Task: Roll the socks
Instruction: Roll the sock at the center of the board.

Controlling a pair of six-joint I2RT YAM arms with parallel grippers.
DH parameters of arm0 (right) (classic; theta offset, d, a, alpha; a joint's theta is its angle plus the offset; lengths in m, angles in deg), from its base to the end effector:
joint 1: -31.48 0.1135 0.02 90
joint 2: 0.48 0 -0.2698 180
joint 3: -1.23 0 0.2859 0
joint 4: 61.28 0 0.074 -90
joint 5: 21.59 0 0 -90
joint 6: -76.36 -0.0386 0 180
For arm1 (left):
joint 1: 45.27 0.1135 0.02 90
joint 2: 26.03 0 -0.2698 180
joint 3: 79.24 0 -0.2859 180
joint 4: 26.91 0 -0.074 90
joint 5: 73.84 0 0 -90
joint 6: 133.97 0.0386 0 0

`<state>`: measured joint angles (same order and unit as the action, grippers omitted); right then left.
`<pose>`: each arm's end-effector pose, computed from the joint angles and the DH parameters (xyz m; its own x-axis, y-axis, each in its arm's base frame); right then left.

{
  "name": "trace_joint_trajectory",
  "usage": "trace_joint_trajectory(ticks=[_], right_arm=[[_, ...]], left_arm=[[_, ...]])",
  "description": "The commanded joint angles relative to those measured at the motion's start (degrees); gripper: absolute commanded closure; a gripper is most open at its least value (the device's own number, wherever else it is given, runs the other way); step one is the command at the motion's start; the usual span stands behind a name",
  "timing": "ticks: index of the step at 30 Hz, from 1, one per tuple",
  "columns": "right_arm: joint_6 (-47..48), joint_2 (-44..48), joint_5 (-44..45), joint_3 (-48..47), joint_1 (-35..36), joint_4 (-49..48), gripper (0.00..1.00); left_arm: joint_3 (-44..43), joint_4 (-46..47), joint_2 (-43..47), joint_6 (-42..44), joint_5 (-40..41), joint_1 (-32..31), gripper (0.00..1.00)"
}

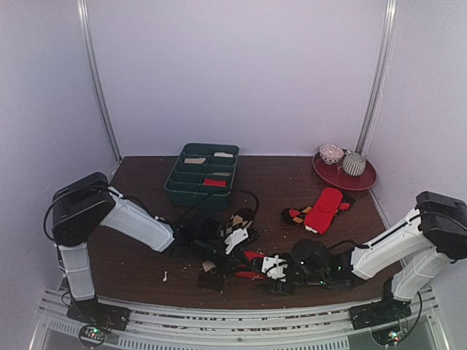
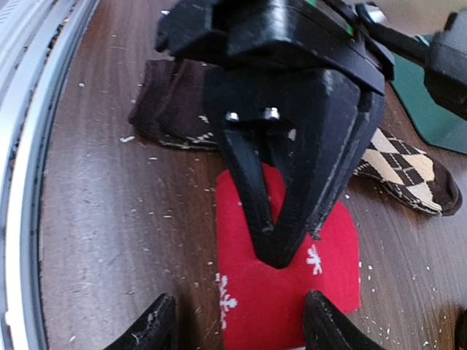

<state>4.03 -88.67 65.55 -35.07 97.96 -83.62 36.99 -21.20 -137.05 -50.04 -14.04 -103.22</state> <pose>0.1123 0.2629 0.1027 0.0957 -0.5398 -0.8364 -0.9488 0.2046 -0.2406 0.1911 -0.3419 0.0842 -0.4485 0.5442 -0.7090 0.8899 0.1982 -0.4109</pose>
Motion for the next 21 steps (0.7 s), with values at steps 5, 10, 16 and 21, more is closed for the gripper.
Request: trace_joint_trajectory(ticks=[5, 10, 16, 21], right_arm=[[-1.77, -6.43, 5.95, -1.48, -0.70, -2.95, 0.45], [-4.73, -10.07, 5.30, -1.35, -0.71, -2.30, 0.55], [-12.56, -12.55, 3.44, -3.73, -1.58, 3.41, 0.82], [-20.58, -11.82, -4.09, -3.63, -3.05, 7.09, 0.87]], left_arm=[[3.15, -14.54, -4.04, 0.62, -0.23, -0.49, 1.00], [3.87, -14.26, -3.21, 1.37, -0.90, -0.49, 1.00], [4.40, -13.43, -0.72, 3.37, -0.52, -0.49, 0.93], [3.99, -12.56, 4.49, 5.91, 4.36, -0.49, 0.55]])
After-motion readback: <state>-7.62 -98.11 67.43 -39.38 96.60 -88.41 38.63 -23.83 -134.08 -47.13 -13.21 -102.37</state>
